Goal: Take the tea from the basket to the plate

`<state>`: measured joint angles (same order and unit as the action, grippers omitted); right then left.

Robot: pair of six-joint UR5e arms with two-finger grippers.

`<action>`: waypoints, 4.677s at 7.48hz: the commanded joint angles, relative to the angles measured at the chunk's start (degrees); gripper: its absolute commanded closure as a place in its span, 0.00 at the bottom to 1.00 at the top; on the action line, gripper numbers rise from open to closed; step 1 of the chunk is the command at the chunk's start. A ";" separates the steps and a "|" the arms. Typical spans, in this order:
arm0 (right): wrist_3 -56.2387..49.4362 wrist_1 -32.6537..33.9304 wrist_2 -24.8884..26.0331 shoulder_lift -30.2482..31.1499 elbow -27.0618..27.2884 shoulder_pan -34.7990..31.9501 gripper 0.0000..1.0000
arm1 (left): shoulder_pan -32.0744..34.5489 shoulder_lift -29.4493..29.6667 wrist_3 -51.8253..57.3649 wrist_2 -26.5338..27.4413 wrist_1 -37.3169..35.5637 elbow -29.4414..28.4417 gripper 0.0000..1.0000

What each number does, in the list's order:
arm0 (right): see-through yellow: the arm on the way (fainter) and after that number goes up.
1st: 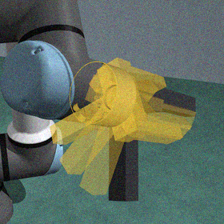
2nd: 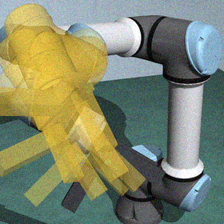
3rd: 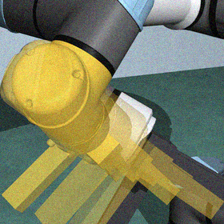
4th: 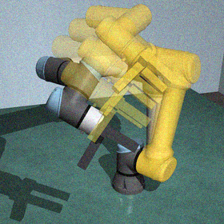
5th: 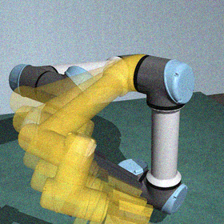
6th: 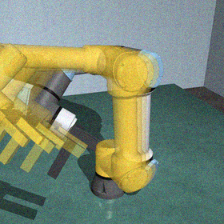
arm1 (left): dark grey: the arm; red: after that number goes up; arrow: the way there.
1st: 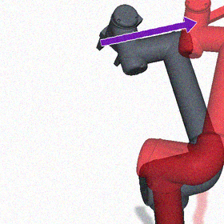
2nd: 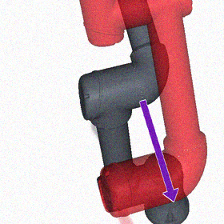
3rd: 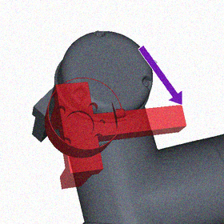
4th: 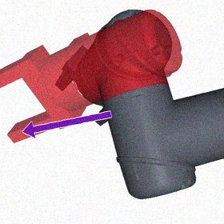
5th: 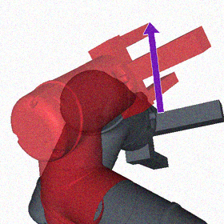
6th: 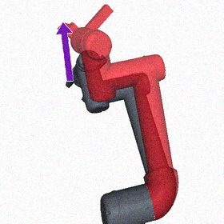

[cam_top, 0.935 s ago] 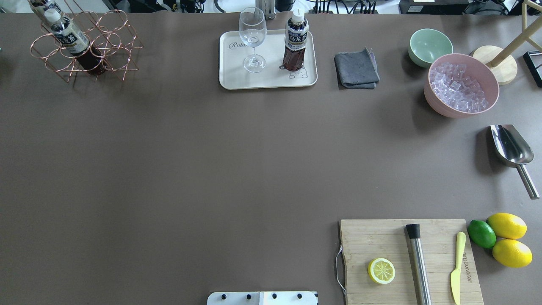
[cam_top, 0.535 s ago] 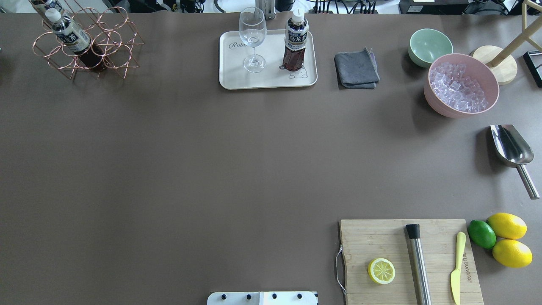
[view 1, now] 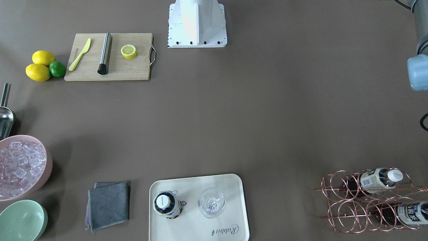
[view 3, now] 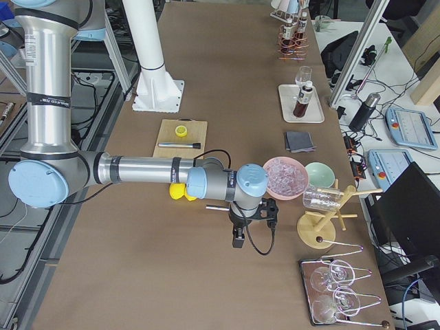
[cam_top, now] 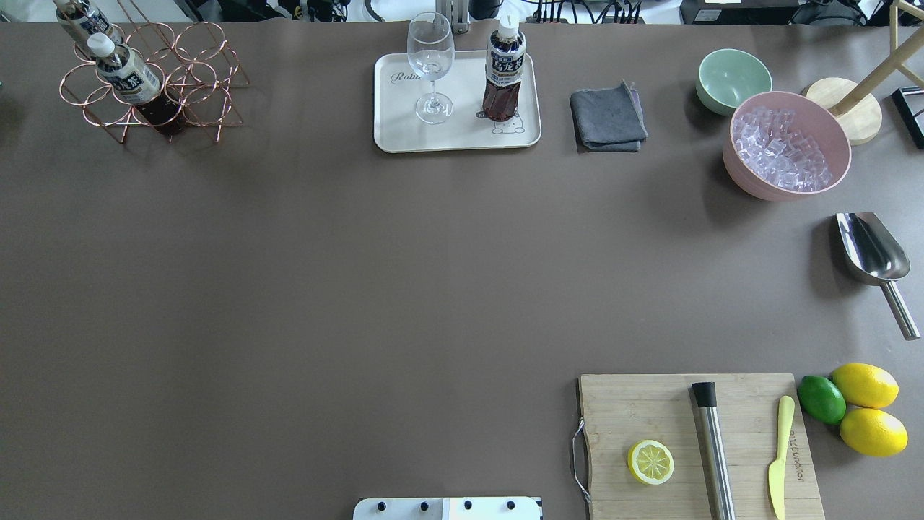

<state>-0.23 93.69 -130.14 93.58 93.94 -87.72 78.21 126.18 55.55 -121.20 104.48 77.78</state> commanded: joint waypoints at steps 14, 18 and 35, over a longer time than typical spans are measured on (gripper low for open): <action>7.52 -2.63 -1.70 -1.12 -0.15 -0.09 0.01 | 7.64 -17.96 -74.86 -19.82 9.42 11.78 0.02; 7.70 -2.64 -1.52 -1.04 -0.07 -0.26 0.01 | 8.28 -26.32 -72.45 -20.48 8.20 10.64 0.02; 7.70 -2.55 -2.05 -0.77 0.37 -1.49 0.01 | 10.56 -30.99 -54.41 -7.73 -24.50 13.18 0.02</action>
<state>7.47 91.13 -132.19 92.94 94.30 -89.17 88.86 95.05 1.14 -128.93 79.96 90.85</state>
